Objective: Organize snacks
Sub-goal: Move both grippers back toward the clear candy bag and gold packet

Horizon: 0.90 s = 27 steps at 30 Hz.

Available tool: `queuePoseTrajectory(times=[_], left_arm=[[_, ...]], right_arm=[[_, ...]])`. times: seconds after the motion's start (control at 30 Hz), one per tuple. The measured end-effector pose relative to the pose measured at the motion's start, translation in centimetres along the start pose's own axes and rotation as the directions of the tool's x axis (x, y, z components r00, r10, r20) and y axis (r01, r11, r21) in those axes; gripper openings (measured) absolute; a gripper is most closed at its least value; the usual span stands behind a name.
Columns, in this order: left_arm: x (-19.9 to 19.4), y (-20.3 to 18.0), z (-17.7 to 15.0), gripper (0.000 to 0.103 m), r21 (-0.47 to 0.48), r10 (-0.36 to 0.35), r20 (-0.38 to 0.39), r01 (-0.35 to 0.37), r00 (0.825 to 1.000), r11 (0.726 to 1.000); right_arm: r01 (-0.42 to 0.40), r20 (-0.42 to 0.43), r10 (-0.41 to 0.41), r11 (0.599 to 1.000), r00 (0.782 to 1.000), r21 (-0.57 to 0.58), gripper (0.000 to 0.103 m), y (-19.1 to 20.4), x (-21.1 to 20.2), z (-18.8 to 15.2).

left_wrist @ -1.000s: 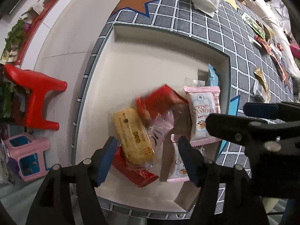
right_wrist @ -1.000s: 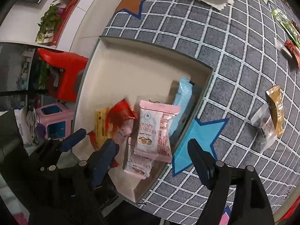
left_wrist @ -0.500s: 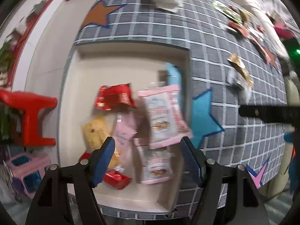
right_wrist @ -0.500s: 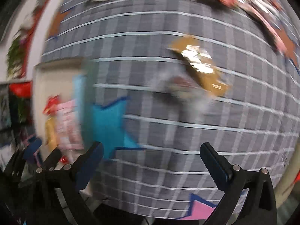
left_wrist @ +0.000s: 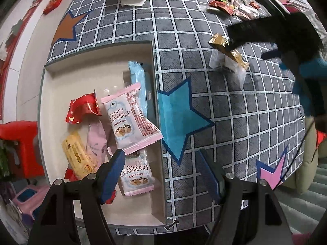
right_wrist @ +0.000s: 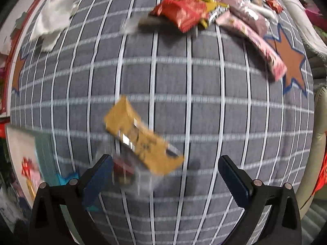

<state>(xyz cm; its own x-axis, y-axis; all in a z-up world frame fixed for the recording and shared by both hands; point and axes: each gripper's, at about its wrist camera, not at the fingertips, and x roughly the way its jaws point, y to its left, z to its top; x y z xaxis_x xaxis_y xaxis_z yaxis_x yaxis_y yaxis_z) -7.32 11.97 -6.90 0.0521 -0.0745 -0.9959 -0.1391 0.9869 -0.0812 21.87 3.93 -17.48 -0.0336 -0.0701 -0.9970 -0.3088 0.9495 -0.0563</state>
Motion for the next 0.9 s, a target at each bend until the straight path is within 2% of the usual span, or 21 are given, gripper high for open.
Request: queuePoseTrajectory(times=[0.13, 0.2, 0.3, 0.37, 0.47, 0.77, 0.9], left_arm=[[0.4, -0.1, 0.3, 0.076, -0.03, -0.013, -0.015, 0.012, 1.0, 0.999], [0.3, -0.1, 0.5, 0.077, -0.031, -0.013, -0.014, 0.012, 1.0, 0.999], [0.3, -0.5, 0.9, 0.077, -0.018, -0.008, -0.015, 0.008, 1.0, 1.0], [0.4, -0.7, 1.3, 0.077, -0.009, -0.003, -0.021, 0.002, 1.0, 1.0], [0.5, -1.0, 1.5, 0.077, 0.0, -0.003, -0.025, 0.003, 1.0, 1.0], [1.7, -3.4, 1.9, 0.078, 0.033, 0.0, -0.044, 0.002, 0.999, 0.999], [3.0, -5.2, 1.3, 0.078, 0.041, 0.004, -0.054, -0.001, 0.999, 0.999]], right_arm=[[0.047, 0.07, -0.053, 0.995, 0.996, 0.09, 0.103, -0.9, -0.5, 2.5], [0.045, 0.105, -0.063, 0.986, 0.992, 0.163, 0.103, -2.8, -1.0, 4.4], [0.053, 0.07, -0.068, 0.98, 0.995, 0.19, 0.103, -5.0, 0.1, 6.2], [0.052, 0.011, -0.055, 0.982, 0.998, 0.181, 0.103, -6.5, 1.3, 5.9], [0.064, -0.004, -0.064, 0.991, 0.998, 0.114, 0.103, -5.9, 2.1, 5.2], [0.059, -0.046, -0.063, 0.995, 0.997, -0.084, 0.103, -4.2, 3.1, 0.0], [0.041, -0.059, -0.044, 0.998, 0.997, -0.048, 0.103, -5.6, 3.1, -0.4]])
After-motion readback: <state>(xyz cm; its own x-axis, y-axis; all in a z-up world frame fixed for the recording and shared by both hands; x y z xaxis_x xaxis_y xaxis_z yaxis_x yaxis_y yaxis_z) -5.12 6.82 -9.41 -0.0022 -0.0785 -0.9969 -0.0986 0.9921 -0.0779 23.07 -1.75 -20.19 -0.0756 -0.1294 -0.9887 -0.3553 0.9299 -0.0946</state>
